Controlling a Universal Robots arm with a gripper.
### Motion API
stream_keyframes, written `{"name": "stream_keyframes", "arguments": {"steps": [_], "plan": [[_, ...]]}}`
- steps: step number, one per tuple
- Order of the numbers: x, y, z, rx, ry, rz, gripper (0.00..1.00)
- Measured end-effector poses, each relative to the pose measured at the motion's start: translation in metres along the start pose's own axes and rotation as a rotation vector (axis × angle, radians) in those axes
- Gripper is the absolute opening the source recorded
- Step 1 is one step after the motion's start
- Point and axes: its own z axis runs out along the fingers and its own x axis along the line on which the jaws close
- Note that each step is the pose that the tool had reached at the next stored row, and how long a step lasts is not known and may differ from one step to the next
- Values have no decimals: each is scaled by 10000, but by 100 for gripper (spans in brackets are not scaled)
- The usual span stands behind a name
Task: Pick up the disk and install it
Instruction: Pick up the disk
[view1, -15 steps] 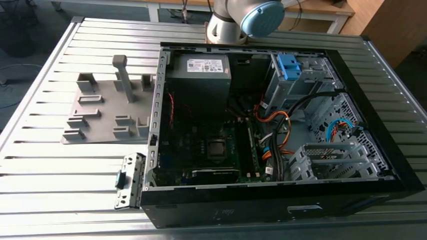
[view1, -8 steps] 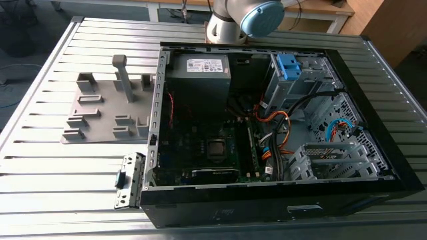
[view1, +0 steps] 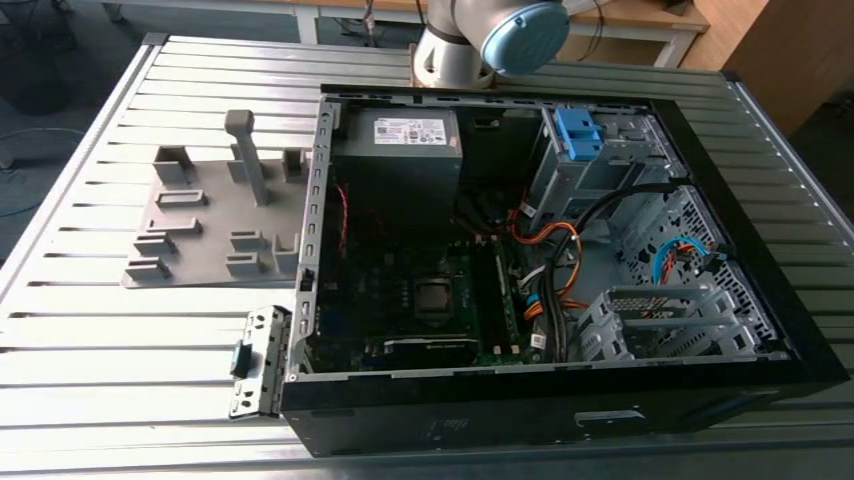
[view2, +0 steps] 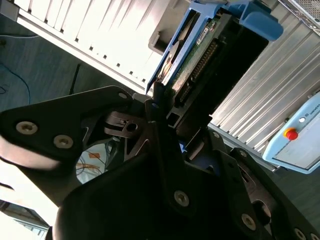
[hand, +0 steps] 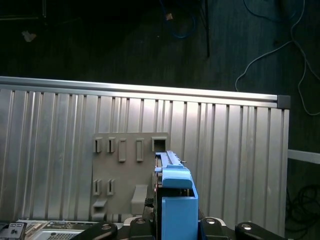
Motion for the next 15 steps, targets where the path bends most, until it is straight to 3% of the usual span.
{"name": "stream_keyframes", "arguments": {"steps": [8,10,15], "plan": [[-1,0,-24,2,2,0,36],[35,-134,-26,-6,7,0,36],[74,-292,-29,-15,6,1,36]]}}
